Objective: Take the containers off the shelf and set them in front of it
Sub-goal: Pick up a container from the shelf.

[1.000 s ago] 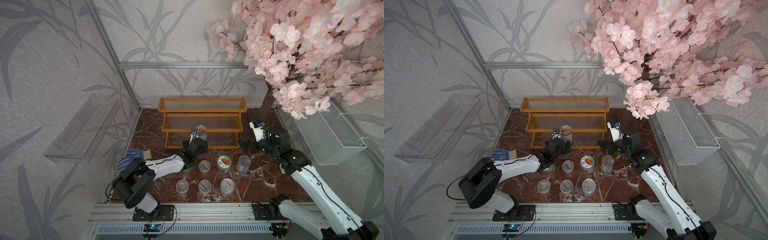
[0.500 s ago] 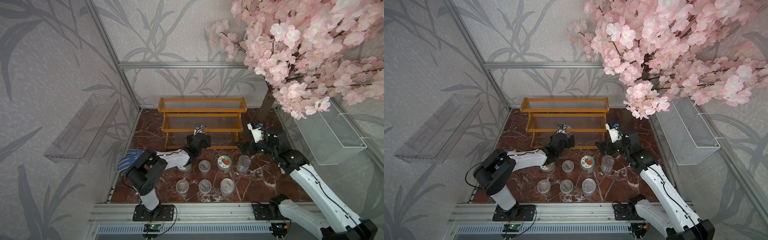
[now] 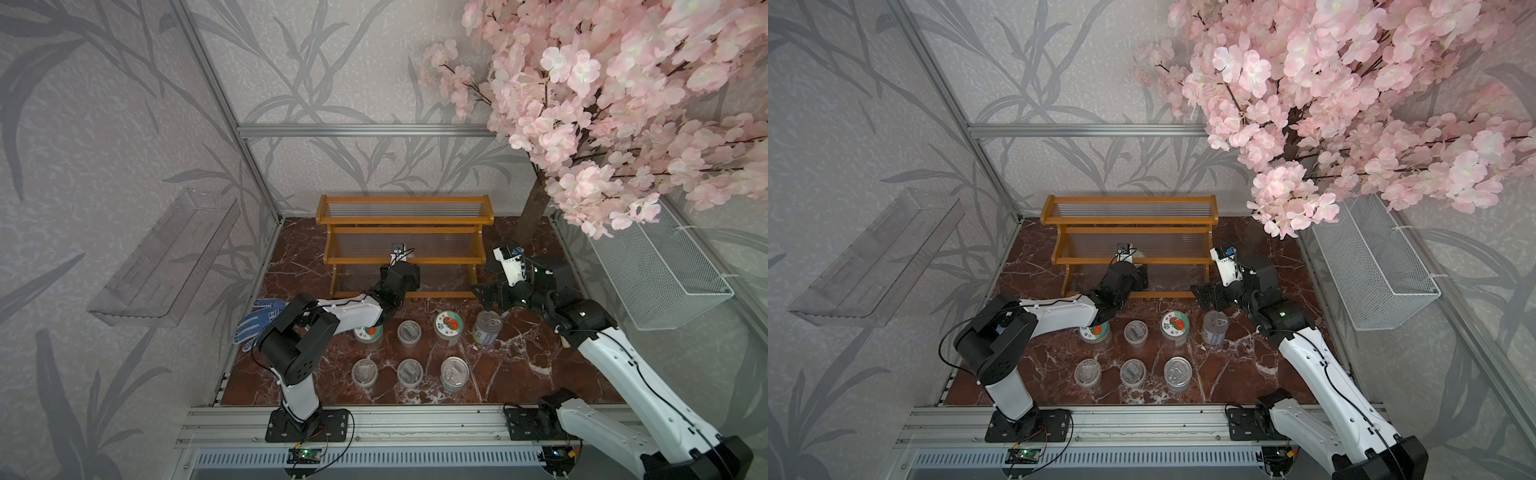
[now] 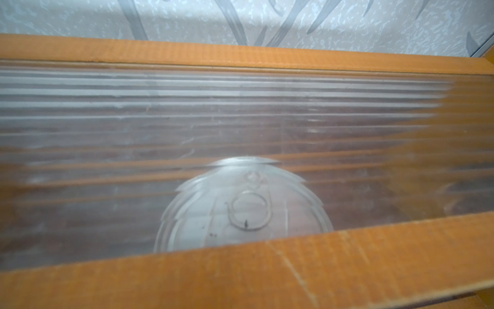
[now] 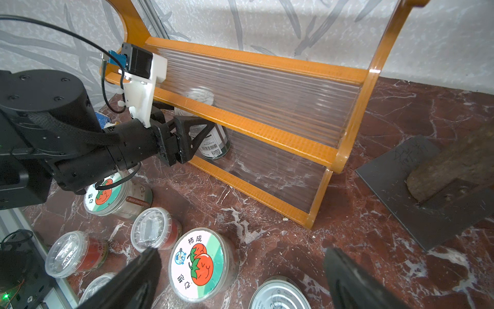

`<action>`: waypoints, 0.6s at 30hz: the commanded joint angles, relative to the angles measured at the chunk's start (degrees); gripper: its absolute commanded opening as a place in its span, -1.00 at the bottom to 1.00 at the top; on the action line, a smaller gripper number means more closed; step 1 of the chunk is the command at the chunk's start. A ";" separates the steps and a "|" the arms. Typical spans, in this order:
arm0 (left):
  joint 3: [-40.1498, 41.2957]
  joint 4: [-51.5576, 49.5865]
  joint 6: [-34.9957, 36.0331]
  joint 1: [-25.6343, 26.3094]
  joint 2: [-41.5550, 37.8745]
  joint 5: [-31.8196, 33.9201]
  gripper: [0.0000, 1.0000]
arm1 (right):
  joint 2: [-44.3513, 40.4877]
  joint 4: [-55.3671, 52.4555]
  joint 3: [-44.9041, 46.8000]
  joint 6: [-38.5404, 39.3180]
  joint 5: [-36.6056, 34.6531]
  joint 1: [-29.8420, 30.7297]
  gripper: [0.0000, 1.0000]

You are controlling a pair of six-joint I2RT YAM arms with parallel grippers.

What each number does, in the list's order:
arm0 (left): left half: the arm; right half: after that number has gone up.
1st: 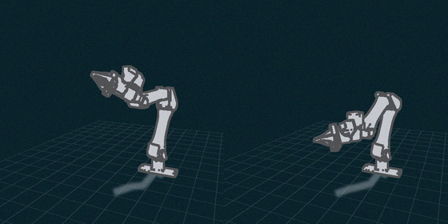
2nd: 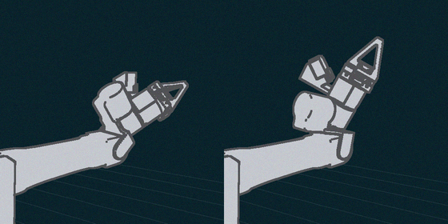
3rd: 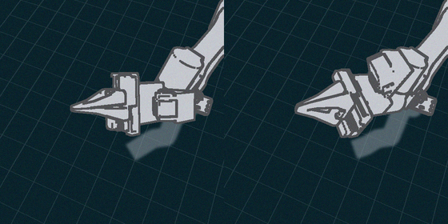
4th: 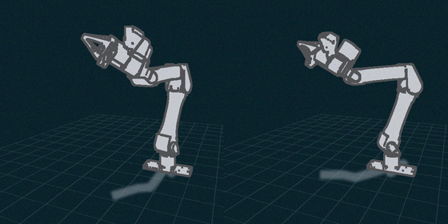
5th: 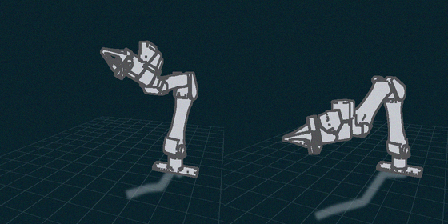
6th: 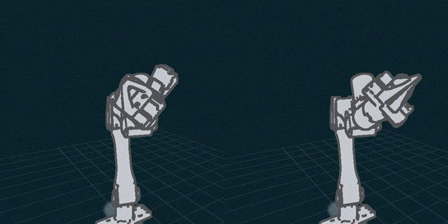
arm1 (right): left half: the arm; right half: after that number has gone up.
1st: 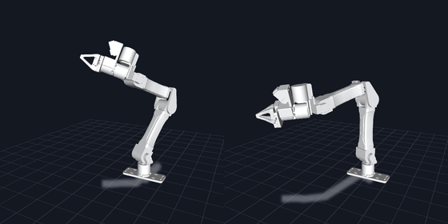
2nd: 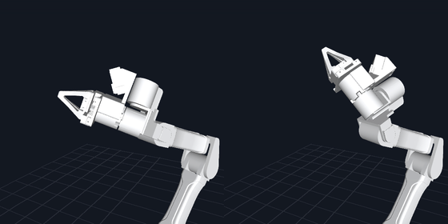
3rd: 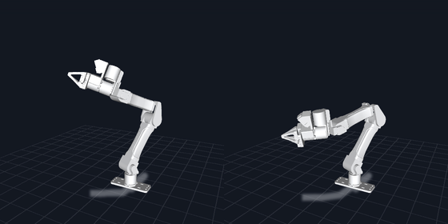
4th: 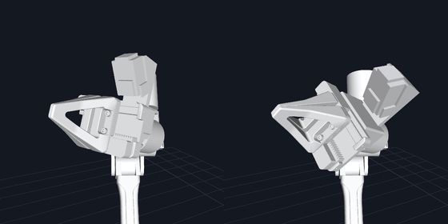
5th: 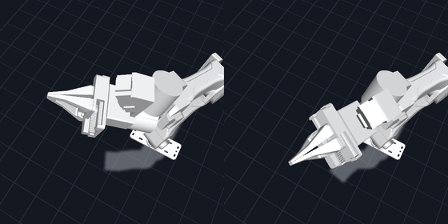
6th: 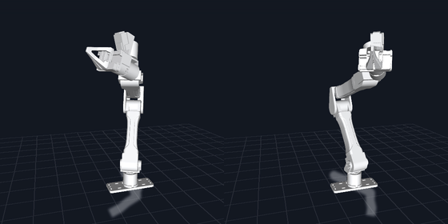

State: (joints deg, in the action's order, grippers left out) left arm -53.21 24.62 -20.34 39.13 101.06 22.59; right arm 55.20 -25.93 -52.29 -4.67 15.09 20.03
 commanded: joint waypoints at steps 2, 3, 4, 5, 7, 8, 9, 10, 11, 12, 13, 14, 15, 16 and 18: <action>-2.01 -2.04 0.65 -0.31 0.11 -0.70 0.43 | 0.26 0.95 0.42 0.54 0.55 -0.25 0.98; -1.86 -1.99 0.70 -0.29 -0.06 -0.68 0.43 | 0.26 0.89 0.44 0.62 0.58 -0.28 0.98; -1.72 -2.12 0.83 -0.36 -0.37 -0.72 0.43 | 0.34 0.90 0.44 0.79 0.60 -0.21 0.98; -1.57 -2.20 1.08 -0.33 -0.71 -0.94 0.43 | 0.35 0.91 0.44 0.89 0.66 -0.27 0.98; -1.29 -2.29 1.83 -0.23 -1.59 -1.91 0.42 | 0.35 0.82 0.43 1.15 0.81 -0.26 0.98; -1.05 -2.30 2.19 -0.17 -2.12 -2.51 0.42 | 0.26 0.77 0.37 1.24 0.90 -0.31 0.98; -0.89 -2.30 2.52 -0.09 -2.64 -3.16 0.42 | 0.26 0.70 0.35 1.31 1.02 -0.27 0.98; -0.54 -2.35 2.80 0.05 -3.34 -3.64 0.41 | 0.26 0.54 0.27 1.40 1.08 -0.31 0.98; -0.12 -2.36 2.92 0.22 -4.00 -4.01 0.41 | 0.19 0.35 0.26 1.49 1.09 -0.28 0.98; 0.24 -2.35 3.30 0.36 -4.47 -4.63 0.40 | 0.17 0.23 0.26 1.70 1.05 -0.33 0.97; 0.56 -2.53 3.70 0.53 -5.22 -5.29 0.39 | 0.08 0.12 0.26 1.82 0.92 -0.29 0.98; 0.94 -2.65 3.98 0.82 -5.94 -5.40 0.40 | -0.05 0.04 0.26 1.93 0.89 -0.28 0.98; 1.30 -2.68 4.15 0.95 -6.57 -5.51 0.39 | -0.07 -0.03 0.26 2.07 0.74 -0.32 0.98; 1.65 -3.03 4.40 1.19 -7.27 -5.92 0.39 | -0.09 -0.15 0.34 2.10 0.74 -0.27 0.98; 2.16 -3.65 4.78 1.62 -8.42 -6.56 0.39 | -0.17 -0.18 0.43 2.03 0.82 -0.31 0.98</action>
State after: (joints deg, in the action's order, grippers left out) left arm -51.53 20.27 -17.06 40.10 95.57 17.63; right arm 55.46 -25.96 -52.29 -3.33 15.53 20.03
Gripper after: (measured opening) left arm 0.742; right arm 0.989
